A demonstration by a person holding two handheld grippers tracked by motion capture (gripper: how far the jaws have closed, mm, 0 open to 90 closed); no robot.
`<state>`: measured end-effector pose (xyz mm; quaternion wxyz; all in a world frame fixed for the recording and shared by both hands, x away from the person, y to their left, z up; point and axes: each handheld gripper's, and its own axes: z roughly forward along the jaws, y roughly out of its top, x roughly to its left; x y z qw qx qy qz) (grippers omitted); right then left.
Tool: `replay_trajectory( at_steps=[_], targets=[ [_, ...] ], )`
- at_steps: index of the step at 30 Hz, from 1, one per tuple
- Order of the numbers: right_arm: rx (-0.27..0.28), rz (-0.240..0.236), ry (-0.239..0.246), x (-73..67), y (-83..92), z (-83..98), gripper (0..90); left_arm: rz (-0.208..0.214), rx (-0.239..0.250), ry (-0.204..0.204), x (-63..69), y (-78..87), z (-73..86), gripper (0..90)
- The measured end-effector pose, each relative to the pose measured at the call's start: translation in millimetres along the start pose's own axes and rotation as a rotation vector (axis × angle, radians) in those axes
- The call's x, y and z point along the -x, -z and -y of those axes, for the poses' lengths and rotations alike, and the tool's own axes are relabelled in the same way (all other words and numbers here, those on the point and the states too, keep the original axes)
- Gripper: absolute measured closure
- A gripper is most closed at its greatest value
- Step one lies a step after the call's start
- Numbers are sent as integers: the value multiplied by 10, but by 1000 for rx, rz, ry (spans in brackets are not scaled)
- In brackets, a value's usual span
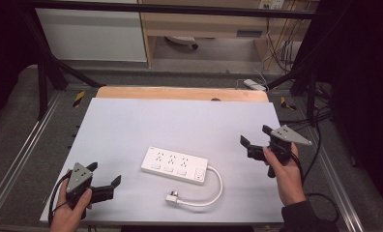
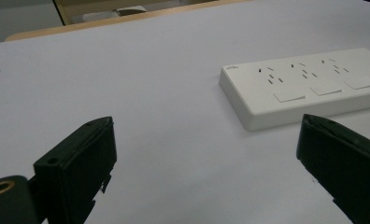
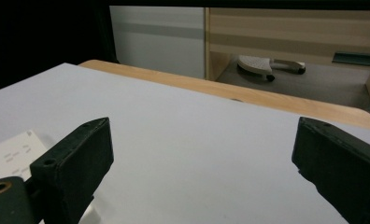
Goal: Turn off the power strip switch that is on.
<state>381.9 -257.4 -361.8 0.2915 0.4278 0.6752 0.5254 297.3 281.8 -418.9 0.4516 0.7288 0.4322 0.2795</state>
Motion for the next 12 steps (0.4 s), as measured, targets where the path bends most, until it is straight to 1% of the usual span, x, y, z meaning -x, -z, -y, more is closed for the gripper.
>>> replay_trajectory(
  at_steps=[3, 5, 9, 12],
  targets=[
    [-9, 14, -6, 58, 113, 175, 57, 0, 0, 1, 3, -3, 1, 48],
    [-23, 24, -20, 98, 171, 314, 56, 0, -4, -3, 3, -1, 0, 48],
    [-71, 39, -42, 146, 219, 598, 48, -1, -5, -2, 10, 0, 1, 48],
    [-101, 49, -64, 178, 218, 736, 46, 0, -5, -3, 8, -2, 0, 48]
  ],
)
